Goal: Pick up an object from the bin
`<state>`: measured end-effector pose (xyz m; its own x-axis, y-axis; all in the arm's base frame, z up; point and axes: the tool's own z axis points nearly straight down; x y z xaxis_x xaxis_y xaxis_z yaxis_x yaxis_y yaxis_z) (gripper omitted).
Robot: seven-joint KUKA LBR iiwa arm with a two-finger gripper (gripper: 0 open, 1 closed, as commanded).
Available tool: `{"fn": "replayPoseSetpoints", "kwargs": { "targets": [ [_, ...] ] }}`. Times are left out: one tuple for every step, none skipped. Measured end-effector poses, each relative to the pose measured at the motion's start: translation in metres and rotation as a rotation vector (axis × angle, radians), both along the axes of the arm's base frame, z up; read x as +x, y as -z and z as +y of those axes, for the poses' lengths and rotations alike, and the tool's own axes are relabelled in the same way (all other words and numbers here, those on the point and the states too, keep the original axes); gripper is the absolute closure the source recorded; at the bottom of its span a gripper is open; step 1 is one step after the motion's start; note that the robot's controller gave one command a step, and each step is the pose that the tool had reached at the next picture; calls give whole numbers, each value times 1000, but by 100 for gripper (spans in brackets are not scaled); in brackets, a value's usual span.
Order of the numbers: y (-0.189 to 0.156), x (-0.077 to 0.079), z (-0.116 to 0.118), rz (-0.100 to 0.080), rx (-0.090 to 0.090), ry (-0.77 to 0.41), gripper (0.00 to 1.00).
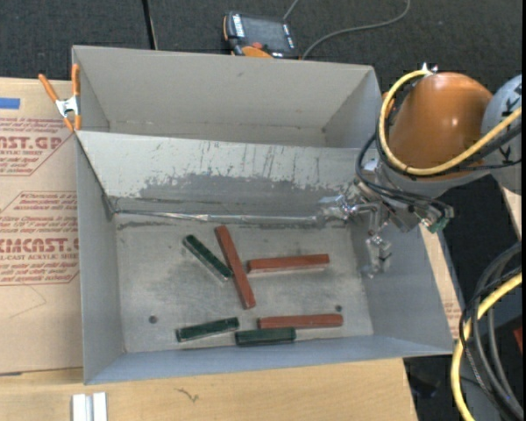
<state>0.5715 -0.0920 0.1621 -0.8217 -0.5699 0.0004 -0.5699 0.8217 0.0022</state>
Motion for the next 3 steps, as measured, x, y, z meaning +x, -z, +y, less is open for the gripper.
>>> {"fn": "replayPoseSetpoints", "kwargs": {
  "targets": [
    [97,15,36,3,3,45,0],
    [92,17,34,-4,1,47,100],
    [-54,-1,26,-10,-2,-210,100]
  ]
}}
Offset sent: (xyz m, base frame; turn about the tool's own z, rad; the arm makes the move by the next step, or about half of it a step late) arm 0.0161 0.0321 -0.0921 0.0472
